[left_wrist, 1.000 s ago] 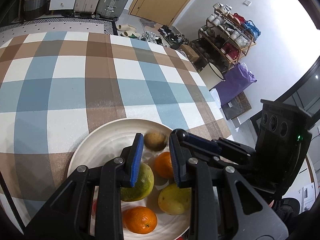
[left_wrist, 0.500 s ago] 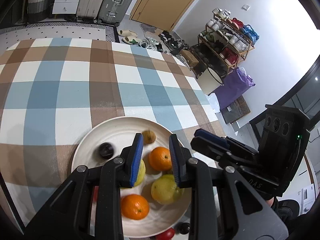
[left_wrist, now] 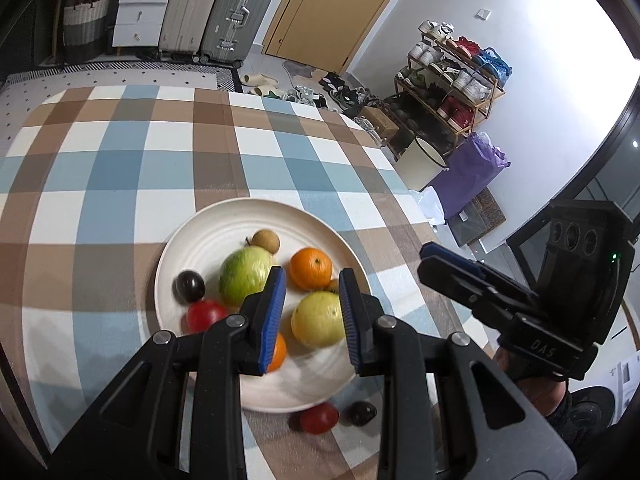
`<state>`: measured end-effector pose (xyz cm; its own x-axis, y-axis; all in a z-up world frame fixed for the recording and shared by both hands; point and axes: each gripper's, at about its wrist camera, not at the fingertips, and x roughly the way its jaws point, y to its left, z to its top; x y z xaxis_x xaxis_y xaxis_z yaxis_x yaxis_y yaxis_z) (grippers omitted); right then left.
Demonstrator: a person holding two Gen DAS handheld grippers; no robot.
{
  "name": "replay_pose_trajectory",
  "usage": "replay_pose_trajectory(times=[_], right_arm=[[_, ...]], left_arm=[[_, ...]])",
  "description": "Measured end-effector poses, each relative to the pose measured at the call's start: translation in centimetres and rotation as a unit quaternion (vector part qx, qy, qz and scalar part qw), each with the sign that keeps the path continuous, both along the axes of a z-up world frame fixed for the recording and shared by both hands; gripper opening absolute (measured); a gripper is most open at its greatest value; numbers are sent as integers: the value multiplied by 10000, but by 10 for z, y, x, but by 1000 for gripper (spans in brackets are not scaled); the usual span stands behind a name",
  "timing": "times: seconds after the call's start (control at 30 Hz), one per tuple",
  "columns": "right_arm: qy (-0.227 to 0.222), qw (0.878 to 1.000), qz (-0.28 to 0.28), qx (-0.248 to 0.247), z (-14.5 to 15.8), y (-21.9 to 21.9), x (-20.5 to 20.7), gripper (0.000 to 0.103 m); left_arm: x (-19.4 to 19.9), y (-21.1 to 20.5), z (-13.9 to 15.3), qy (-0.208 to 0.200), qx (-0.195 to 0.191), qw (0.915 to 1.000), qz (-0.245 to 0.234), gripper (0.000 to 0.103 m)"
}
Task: Organize fruits
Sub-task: 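Withdraw both tools toward the last tomato and plum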
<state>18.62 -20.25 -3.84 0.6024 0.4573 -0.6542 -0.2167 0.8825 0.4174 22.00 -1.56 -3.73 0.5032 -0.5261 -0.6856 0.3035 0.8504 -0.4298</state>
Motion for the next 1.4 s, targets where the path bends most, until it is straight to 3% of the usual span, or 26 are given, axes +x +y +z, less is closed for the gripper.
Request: replay_pose_trajectory(times=[0.1, 0.23, 0.43, 0.63, 0.77, 0.9, 1.4], right_arm=[[-100, 9999, 5, 6, 4, 2, -13, 47], [-275, 9996, 32, -41, 10, 5, -31, 49], [-447, 9988, 53, -170, 12, 11, -57, 65], [-345, 9991, 62, -228, 4, 14, -75, 69], [-265, 9992, 99, -281, -1, 17, -84, 70], [-239, 9991, 124, -325, -5, 20, -93, 78], [50, 9979, 291, -583, -29, 36, -113, 79]], left_arm=[[-20, 1, 3, -123, 61, 9999, 13, 25], [-41, 1, 6, -262, 106, 9996, 56, 35], [-68, 3, 5, -353, 234, 9989, 220, 54], [-86, 6, -2, -292, 328, 9985, 327, 64], [-96, 8, -5, -336, 405, 9977, 418, 79], [-104, 12, -9, -334, 546, 9966, 521, 80], [-126, 24, -36, -179, 904, 9925, 803, 89]])
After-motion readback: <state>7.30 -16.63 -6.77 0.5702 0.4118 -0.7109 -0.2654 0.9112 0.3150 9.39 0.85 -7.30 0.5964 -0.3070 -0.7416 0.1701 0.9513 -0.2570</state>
